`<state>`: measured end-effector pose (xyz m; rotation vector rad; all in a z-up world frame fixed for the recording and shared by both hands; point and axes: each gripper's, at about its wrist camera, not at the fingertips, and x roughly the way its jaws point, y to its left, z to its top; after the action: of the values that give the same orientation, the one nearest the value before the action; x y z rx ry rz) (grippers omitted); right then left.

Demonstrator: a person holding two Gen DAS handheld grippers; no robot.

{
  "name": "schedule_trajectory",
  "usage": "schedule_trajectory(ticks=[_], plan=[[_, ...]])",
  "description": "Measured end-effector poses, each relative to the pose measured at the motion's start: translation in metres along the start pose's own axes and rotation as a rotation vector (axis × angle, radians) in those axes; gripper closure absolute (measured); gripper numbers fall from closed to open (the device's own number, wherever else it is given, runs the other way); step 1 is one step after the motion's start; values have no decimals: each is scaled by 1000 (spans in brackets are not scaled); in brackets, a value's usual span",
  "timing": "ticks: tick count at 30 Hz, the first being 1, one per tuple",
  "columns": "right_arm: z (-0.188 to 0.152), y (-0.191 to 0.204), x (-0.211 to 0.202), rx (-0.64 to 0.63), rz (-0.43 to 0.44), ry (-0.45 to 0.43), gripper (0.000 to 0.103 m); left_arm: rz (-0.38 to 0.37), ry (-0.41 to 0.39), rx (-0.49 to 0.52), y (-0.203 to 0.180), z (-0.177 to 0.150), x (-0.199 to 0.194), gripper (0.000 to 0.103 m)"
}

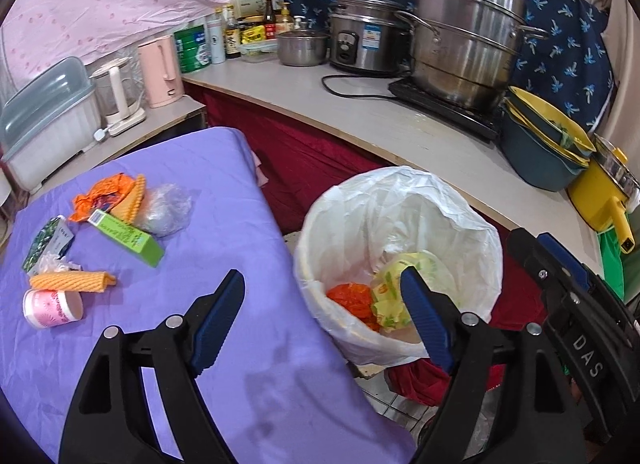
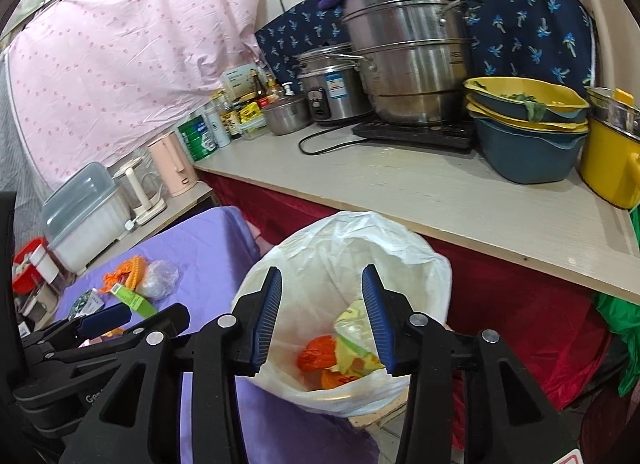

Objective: Collect trash
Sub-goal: 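Move both open tools back toward the remaining trash on the table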

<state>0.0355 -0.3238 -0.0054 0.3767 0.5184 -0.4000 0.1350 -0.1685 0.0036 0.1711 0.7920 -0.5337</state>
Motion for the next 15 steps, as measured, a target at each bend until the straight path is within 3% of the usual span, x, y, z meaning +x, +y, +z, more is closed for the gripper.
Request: schedule_trajectory(ticks=[15], plan=[[-21, 93, 13, -105, 134, 61, 55, 113, -7, -165, 105, -18, -27, 26]])
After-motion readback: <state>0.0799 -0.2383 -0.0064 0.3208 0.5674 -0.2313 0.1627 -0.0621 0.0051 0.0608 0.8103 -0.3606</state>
